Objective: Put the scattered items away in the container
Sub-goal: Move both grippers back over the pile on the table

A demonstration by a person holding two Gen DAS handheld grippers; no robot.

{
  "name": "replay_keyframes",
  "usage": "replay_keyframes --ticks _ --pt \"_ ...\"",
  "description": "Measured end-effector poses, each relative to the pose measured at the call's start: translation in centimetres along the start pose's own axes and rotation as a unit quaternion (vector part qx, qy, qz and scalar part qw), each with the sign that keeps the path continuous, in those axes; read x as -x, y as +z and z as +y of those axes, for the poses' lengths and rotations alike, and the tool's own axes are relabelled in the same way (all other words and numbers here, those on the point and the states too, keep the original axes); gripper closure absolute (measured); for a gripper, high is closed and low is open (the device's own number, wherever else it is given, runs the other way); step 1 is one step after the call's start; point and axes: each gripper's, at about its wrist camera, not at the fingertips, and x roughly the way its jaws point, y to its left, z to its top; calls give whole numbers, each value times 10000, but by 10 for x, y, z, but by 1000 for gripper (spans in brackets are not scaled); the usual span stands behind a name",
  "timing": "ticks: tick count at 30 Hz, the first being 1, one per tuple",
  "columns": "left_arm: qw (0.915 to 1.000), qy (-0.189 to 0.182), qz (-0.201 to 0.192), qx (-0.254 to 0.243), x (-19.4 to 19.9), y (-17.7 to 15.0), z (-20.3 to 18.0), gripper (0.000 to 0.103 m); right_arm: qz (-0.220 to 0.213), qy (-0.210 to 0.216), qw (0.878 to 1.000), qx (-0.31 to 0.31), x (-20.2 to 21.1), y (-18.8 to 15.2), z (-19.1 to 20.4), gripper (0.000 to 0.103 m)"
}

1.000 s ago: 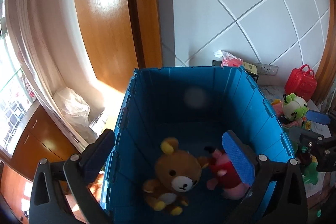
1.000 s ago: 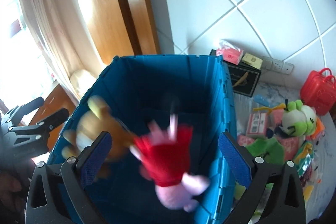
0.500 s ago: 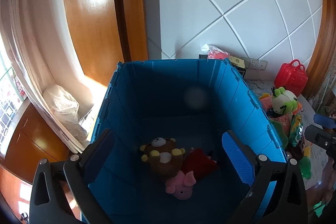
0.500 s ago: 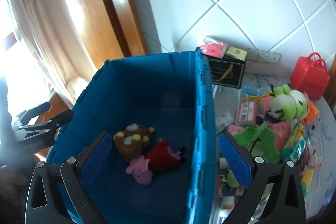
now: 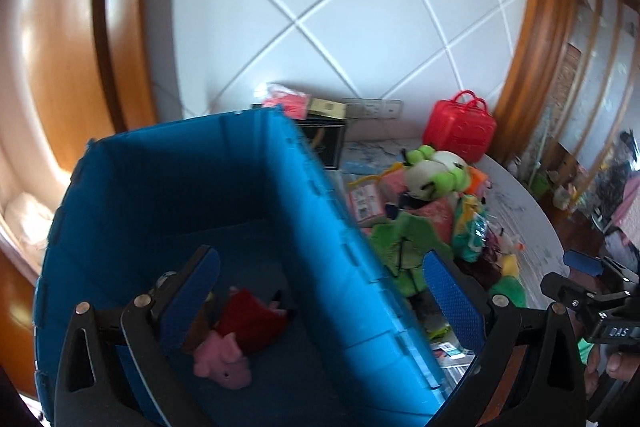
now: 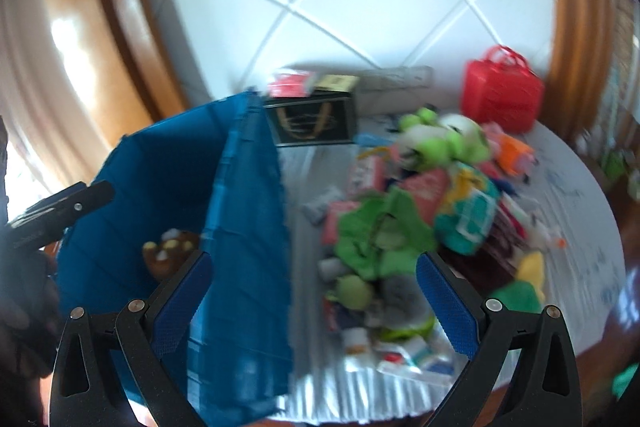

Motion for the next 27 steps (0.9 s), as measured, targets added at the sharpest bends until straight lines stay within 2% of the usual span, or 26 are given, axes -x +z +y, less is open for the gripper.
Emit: replay_keyframes --ticks 5,10,13,17,20,24,27 --pt "9996 -100 15 -279 -14 5 -66 0 156 -225 9988 -407 3 -13 -84 0" --pt "9990 -147 243 -346 -43 -1 -138 0 202 -387 9977 -517 10 -18 -167 0" --pt "9981 -100 465 -390 -68 -13 -179 0 381 -381 9974 -480 0 -22 -215 0" --pt "9936 338 984 -438 -118 -54 -216 0 770 -377 9953 -443 -23 -32 -270 0" --pt "9878 615 1424 -169 -153 -96 -220 0 1067 -325 9933 -301 -40 -41 -301 0" --pt "9743 941 2019 328 -197 -155 -212 0 1495 -323 9881 -175 -68 -54 -331 0" --pt "9612 1351 2373 398 -223 -191 -204 0 1901 -196 9811 -311 -88 -66 -346 0"
